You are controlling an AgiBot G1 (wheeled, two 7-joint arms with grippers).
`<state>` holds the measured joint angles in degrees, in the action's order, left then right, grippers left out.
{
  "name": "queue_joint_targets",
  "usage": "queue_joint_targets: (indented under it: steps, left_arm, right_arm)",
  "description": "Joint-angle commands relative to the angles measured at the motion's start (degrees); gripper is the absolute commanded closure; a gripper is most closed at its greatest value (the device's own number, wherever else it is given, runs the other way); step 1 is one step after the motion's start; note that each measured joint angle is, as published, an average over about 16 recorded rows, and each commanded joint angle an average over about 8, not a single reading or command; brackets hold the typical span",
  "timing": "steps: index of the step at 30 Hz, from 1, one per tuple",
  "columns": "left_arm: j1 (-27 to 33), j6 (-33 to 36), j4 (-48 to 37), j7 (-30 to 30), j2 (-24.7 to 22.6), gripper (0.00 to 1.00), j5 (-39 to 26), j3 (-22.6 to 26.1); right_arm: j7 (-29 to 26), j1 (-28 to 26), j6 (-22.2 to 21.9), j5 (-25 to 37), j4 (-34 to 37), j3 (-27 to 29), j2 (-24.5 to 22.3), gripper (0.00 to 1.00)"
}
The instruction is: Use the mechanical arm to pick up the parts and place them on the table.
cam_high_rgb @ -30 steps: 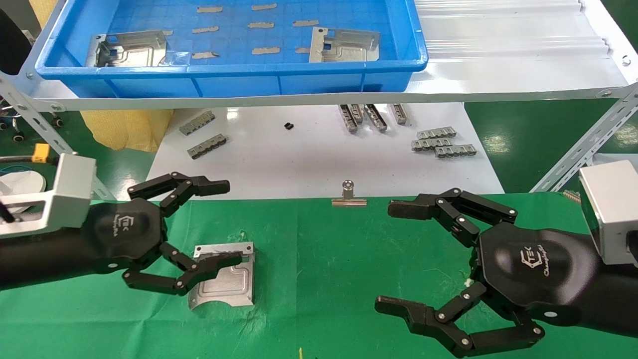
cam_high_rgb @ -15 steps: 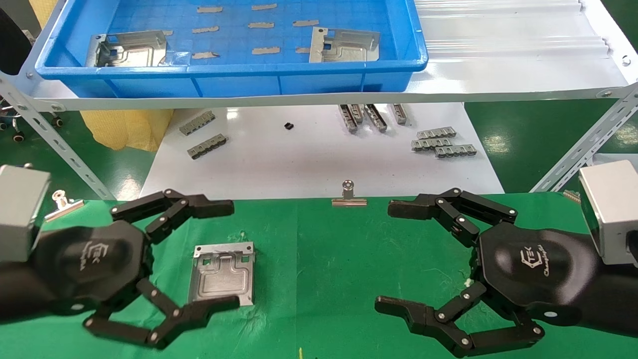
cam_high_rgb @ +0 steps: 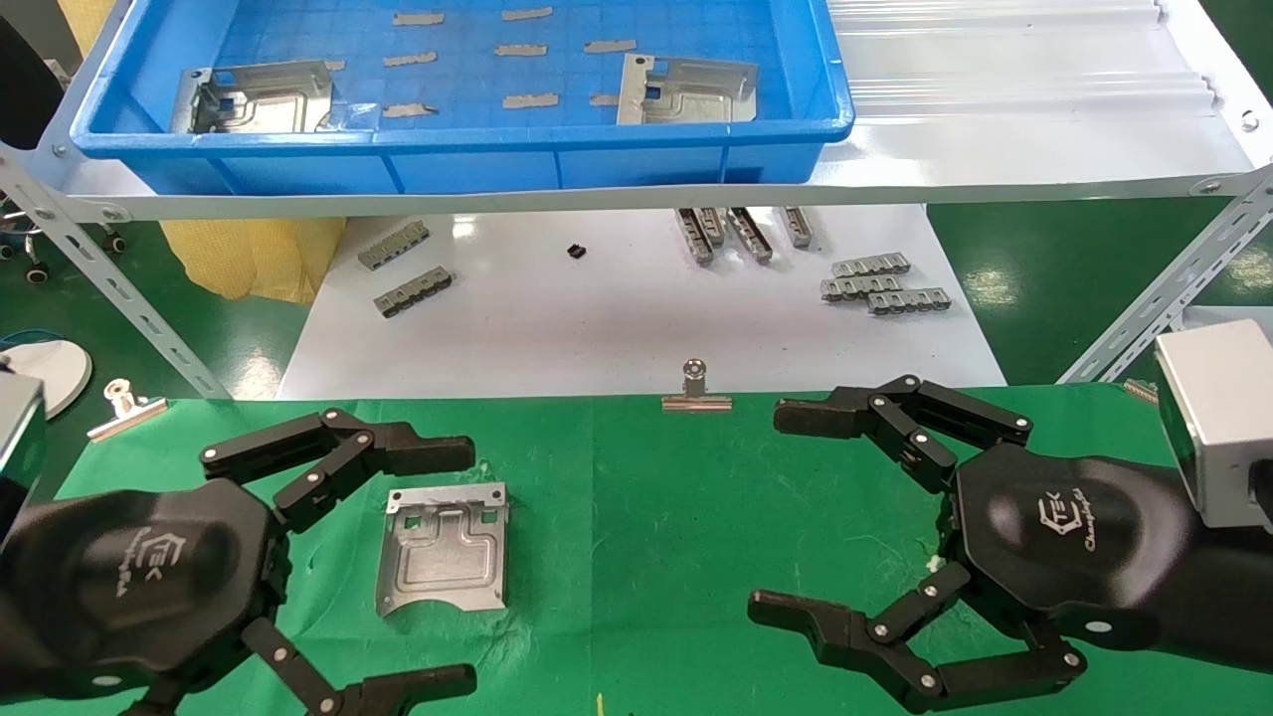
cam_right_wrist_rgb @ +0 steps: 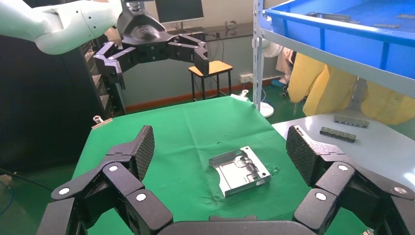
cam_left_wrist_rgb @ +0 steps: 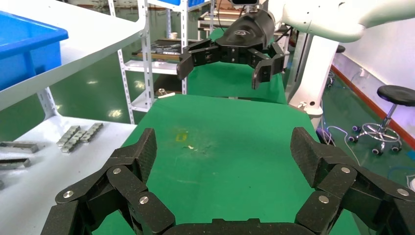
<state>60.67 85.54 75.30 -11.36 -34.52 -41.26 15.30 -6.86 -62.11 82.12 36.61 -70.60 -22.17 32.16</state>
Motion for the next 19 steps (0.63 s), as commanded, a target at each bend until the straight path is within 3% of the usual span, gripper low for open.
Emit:
queue_joint_targets:
  steps: [1, 19]
  left_arm:
    - [0.1, 0.0, -0.3, 0.1, -0.1, 0.00, 0.0, 0.1]
    - [0.8, 0.1, -1.5, 0.6, -0.4, 0.00, -0.5, 0.6]
  right_arm:
    - [0.0, 0.0, 0.0, 0.0, 0.0, 0.0, 0.0, 0.00]
    - [0.0, 0.0, 0.0, 0.0, 0.0, 0.0, 0.0, 0.00]
